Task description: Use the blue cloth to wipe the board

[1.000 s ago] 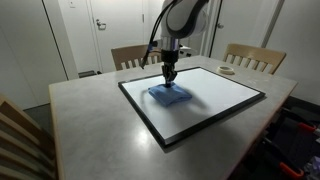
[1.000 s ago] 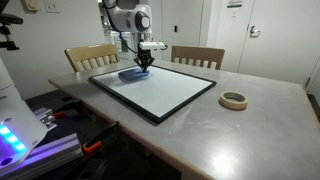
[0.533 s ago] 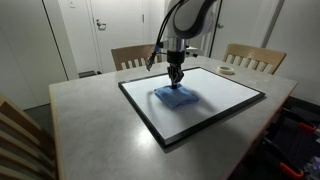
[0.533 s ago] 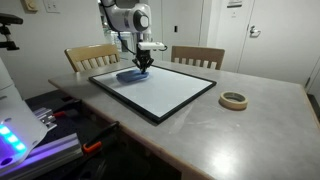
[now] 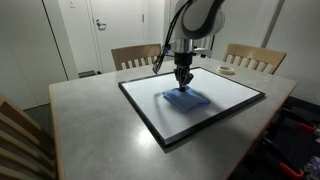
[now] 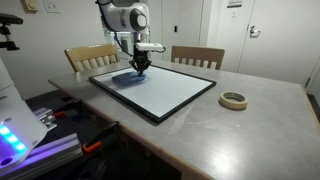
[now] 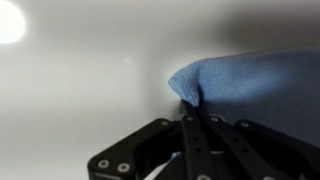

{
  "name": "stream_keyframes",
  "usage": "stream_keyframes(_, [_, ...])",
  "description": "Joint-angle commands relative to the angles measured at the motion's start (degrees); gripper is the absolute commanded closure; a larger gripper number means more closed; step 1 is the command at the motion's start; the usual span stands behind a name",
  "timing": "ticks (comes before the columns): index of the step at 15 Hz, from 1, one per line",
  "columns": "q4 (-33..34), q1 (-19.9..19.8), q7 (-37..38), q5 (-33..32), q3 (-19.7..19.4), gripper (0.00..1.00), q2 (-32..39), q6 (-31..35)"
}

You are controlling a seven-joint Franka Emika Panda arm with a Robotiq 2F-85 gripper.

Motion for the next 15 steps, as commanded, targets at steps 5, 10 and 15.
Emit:
stream_keyframes(5, [-8.08, -0.50, -2.51, -0.13, 0.30, 0.99, -3.48, 2.55])
stream_keyframes(10, [-10.68, 0.64, -1.27, -0.34, 0.28, 0.99, -4.73, 3.74])
stream_keyframes(15, [-11.00, 2.62, 1.17, -0.51, 0.59, 0.99, -4.54, 5.07])
